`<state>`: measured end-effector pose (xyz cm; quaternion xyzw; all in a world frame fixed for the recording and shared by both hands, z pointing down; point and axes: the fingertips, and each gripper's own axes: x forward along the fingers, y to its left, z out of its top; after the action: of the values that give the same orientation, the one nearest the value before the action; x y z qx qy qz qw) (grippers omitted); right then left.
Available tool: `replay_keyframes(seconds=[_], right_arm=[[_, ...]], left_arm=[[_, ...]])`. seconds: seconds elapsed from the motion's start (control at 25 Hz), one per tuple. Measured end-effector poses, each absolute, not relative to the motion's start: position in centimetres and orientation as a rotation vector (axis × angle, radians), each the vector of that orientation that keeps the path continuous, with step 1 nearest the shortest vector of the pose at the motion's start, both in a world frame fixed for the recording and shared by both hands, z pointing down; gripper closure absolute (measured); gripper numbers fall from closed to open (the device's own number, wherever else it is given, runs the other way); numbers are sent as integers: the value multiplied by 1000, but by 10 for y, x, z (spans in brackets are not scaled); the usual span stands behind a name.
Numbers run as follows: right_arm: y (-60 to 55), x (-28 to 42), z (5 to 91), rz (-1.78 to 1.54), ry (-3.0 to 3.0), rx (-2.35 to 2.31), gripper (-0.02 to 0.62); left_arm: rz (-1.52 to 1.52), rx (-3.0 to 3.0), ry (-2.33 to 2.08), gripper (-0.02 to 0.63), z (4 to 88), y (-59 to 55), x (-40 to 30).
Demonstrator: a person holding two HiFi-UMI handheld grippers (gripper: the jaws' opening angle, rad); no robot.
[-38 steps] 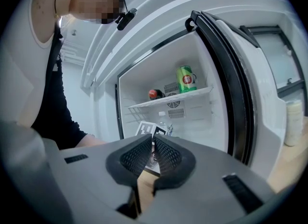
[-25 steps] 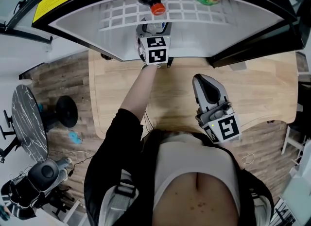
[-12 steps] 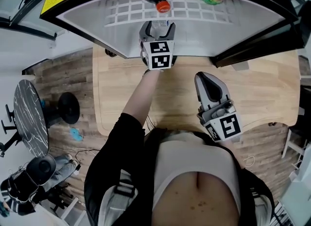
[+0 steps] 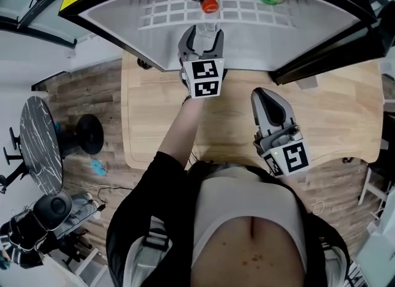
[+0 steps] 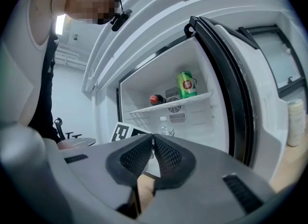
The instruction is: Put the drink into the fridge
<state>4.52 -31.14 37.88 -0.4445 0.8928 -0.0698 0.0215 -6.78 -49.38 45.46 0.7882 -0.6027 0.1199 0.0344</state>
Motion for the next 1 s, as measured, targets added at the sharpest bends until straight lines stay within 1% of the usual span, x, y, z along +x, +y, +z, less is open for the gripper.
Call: replay_keyframes(seconds=[0.16,0.32,0.4,0.64,0.92,1.0], right_arm=[[-311,44,376,-208,2766,-1361,560],[-309,44,374,-203,2766,-1346,558],[-308,45,373,-200,2764,-1342,558],[-306,47,368,-192,2759,-1327,558],[-304,53,367,-195,2759,-1310,558],[-303,54,367,-195,2761,-1298,558]], left_arm=[[332,2428,-1875,367,440,-483,-68],[310,2401,-1911,481,430,-472,-70],[285,2409,-1919,514,423,-466,-69],[205,2409,-1946,561,402,-453,-71],[164,2444,-1947,598,387,-436,-64],[165,2459,-1941,600,386,-431,-60]])
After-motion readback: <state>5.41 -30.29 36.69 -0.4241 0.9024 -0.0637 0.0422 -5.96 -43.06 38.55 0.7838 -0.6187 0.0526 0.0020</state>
